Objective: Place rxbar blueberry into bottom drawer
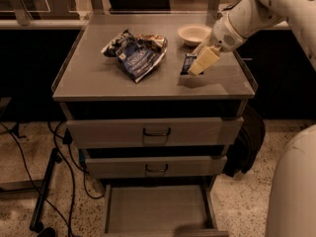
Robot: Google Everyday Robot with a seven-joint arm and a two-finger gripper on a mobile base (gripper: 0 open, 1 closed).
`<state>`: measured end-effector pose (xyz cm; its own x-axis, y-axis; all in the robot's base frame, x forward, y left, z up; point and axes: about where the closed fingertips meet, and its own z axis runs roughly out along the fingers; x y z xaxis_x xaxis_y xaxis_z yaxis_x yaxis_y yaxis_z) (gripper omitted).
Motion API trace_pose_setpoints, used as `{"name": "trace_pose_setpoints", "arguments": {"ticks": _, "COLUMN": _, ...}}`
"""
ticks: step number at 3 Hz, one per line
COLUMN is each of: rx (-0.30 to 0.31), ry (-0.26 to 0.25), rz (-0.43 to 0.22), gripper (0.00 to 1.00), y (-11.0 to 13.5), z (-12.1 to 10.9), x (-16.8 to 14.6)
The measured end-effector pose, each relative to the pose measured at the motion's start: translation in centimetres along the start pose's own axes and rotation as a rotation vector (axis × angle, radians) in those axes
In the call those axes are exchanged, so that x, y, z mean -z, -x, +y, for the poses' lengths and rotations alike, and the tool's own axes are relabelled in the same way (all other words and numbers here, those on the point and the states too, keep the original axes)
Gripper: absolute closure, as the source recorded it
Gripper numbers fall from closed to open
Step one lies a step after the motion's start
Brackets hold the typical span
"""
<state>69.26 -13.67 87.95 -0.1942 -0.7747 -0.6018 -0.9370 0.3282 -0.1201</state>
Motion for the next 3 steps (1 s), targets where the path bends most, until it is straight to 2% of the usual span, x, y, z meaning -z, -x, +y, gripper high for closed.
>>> {"name": "trace_pose_setpoints", "arguments": {"ticks": 2, "rx": 0.000, "ry": 0.000, "rz": 0.000, "gripper": 0.11, "y": 0.00, "z": 0.00, "x": -0.01}}
{"name": "trace_pose_setpoints", "arguments": {"ticks": 3, "rx": 0.000, "ry": 0.000, "rz": 0.000, "gripper": 0.00, "y": 0.00, "z": 0.00, "x": -0.02}}
